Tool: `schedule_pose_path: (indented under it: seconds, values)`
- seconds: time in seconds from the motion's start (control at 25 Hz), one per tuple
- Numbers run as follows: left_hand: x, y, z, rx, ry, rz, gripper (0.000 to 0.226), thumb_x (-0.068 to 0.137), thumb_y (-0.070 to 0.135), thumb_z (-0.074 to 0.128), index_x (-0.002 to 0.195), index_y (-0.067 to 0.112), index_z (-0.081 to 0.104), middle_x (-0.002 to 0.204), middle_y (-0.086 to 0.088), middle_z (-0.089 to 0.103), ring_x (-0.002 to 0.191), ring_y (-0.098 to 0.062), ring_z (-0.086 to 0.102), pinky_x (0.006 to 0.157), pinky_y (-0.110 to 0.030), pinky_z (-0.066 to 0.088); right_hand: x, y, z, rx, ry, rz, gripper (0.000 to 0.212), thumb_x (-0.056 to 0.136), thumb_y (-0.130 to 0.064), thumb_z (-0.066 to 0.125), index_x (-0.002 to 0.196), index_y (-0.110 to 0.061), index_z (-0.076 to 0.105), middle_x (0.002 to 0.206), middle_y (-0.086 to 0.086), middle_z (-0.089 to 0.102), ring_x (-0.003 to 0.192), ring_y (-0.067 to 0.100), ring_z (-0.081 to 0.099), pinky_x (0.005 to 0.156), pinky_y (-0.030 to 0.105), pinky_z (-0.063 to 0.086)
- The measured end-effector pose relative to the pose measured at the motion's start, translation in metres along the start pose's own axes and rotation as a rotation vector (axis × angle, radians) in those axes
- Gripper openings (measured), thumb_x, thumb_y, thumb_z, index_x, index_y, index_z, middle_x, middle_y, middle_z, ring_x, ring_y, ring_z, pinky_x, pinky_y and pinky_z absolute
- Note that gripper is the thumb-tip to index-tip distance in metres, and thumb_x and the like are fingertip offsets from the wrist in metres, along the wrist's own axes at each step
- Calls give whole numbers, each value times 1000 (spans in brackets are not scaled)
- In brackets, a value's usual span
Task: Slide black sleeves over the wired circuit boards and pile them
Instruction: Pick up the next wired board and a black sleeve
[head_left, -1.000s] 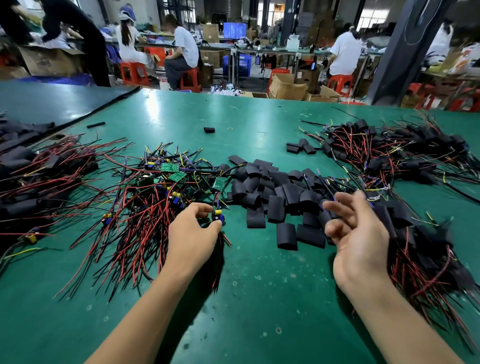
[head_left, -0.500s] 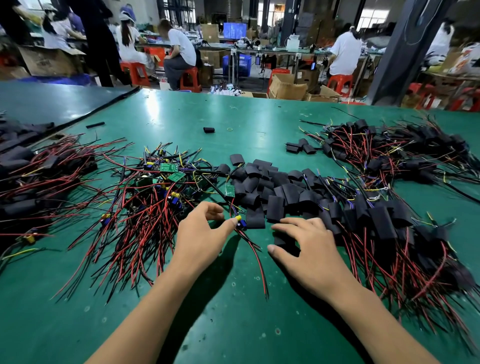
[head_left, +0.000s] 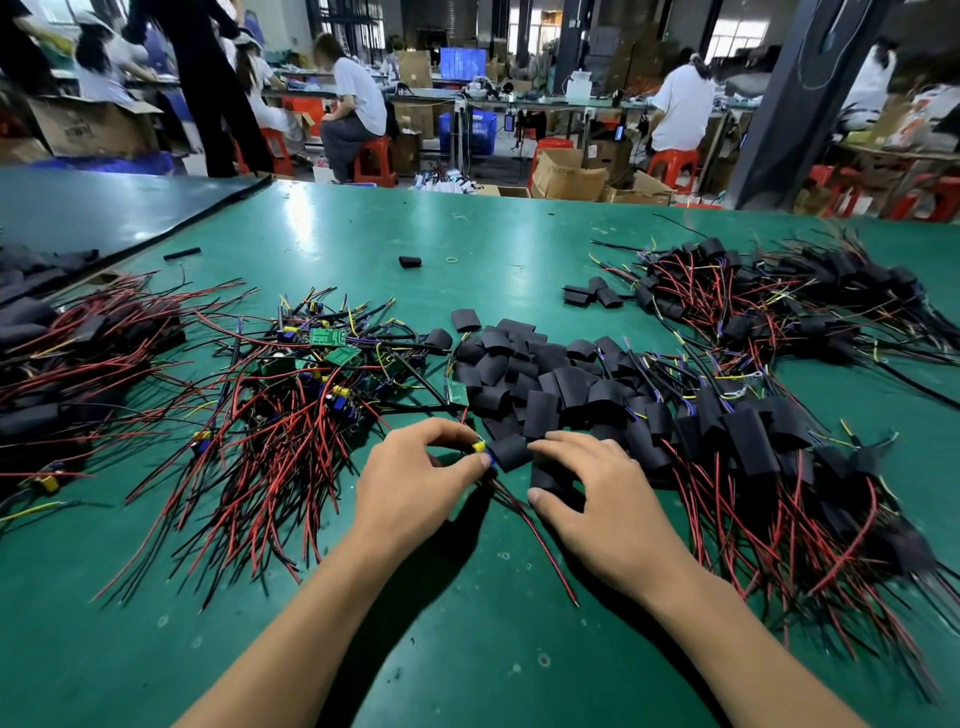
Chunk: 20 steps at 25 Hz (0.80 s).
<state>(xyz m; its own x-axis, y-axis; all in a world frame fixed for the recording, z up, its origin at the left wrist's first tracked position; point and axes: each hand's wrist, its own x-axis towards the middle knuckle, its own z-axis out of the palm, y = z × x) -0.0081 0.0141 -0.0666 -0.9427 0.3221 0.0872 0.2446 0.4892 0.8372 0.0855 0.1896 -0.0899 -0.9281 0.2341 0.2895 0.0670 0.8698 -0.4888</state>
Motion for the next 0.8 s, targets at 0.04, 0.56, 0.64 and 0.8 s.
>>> schedule_pose_path:
  seconds: [0.04, 0.56, 0.64, 0.8]
  values:
    - [-1, 1, 0, -111, -3, -14, 9, 79, 28, 81, 87, 28, 76, 78, 3, 75, 68, -21, 64, 73, -36, 54, 0, 1, 0, 16, 8, -6, 46, 85, -29, 72, 130, -28, 63, 140, -7, 56, 128, 14, 47, 112, 38, 35]
    - [-8, 6, 6, -725, -45, 39, 17, 85, -9, 68, 93, 0, 56, 87, -12, 67, 86, -35, 74, 84, -53, 58, -1, -5, 4, 200, 14, -27, 36, 84, -44, 72, 111, -20, 72, 118, -9, 46, 105, -6, 46, 94, -1, 28]
    - [-10, 10, 7, -790, -66, 71, 21, 82, -9, 70, 95, -1, 55, 87, -12, 69, 86, -36, 74, 80, -46, 59, -1, -4, 3, 186, 19, -19, 36, 84, -40, 75, 112, -18, 72, 116, -8, 46, 102, -5, 45, 95, 5, 31]
    - [-11, 19, 0, -1113, -177, -80, 49, 68, -2, 76, 108, 6, 48, 87, -12, 72, 82, -31, 74, 71, -34, 60, -1, -4, 2, 182, 31, -24, 24, 86, -24, 76, 108, -15, 74, 115, -4, 47, 99, -5, 44, 91, -4, 25]
